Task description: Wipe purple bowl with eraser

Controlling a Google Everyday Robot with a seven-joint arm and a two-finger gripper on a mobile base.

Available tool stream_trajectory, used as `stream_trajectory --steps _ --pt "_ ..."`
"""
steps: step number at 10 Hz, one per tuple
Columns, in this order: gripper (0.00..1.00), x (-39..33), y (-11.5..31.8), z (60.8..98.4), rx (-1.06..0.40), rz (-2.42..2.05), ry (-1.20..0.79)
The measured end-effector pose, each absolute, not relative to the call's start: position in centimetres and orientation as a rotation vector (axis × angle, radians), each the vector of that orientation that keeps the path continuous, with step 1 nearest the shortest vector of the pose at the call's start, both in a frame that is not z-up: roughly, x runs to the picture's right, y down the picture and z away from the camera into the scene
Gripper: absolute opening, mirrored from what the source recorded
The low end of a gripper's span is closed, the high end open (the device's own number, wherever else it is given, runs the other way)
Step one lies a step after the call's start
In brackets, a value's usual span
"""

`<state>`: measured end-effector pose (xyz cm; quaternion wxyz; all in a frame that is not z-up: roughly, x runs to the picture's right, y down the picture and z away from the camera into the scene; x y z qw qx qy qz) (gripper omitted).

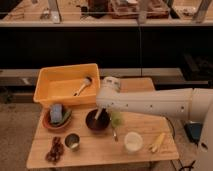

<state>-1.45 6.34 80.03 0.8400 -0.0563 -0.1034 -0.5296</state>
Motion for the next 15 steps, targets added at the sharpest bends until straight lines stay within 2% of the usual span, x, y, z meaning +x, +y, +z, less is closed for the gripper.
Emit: stream_trajectory --steps 5,8,11,15 --pt "0.0 -5.5 6.4 78.7 -0.049 -1.14 -0.303" --pt "0.0 -5.9 8.5 77.0 -0.054 -1.145 -0.364" --pt "0.0 -4.4 11.1 75.2 -0.094 -1.134 -0.395" --pt "0.0 -0.1 11.6 74.8 -0.142 -1.108 -0.351"
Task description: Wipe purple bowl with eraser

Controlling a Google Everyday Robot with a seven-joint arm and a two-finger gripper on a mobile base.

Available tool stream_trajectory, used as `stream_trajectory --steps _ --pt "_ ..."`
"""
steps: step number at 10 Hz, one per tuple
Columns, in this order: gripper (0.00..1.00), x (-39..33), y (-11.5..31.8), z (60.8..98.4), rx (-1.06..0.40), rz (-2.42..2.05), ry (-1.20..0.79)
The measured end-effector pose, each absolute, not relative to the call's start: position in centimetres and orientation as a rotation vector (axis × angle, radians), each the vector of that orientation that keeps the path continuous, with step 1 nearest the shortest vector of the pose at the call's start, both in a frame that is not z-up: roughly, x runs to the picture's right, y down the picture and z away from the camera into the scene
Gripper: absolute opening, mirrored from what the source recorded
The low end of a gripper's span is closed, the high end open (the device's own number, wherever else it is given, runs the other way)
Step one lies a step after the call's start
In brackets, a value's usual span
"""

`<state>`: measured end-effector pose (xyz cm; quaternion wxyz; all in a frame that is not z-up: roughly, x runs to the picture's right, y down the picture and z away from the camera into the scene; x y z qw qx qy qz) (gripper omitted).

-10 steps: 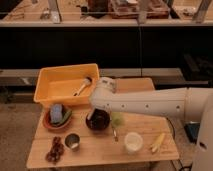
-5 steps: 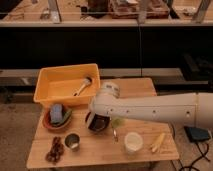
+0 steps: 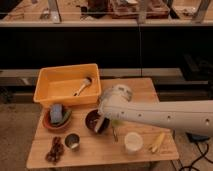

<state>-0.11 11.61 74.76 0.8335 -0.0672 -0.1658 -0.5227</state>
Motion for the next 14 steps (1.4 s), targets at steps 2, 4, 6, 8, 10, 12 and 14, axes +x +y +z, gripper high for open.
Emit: stream_trajectory --steps 2,4,6,8,10,12,14 --pt "0.0 1.4 10.7 76.1 -0.157 -1.105 -0.319" --pt "0.0 1.9 9.8 77.8 -0.161 -1.108 -0.305" --pt "0.0 2.0 9.2 79.3 -0.159 -1.108 -0.302" --pt "0.0 1.1 8.5 79.6 -0.134 -1.105 -0.321" --pt "0.0 -0.3 8.1 79.4 -0.11 -1.108 -0.356" --pt "0.0 -1.7 7.9 78.8 -0.093 -1.109 -0.397" --pt "0.0 -2.0 7.8 78.4 -0.095 -1.084 -0.44"
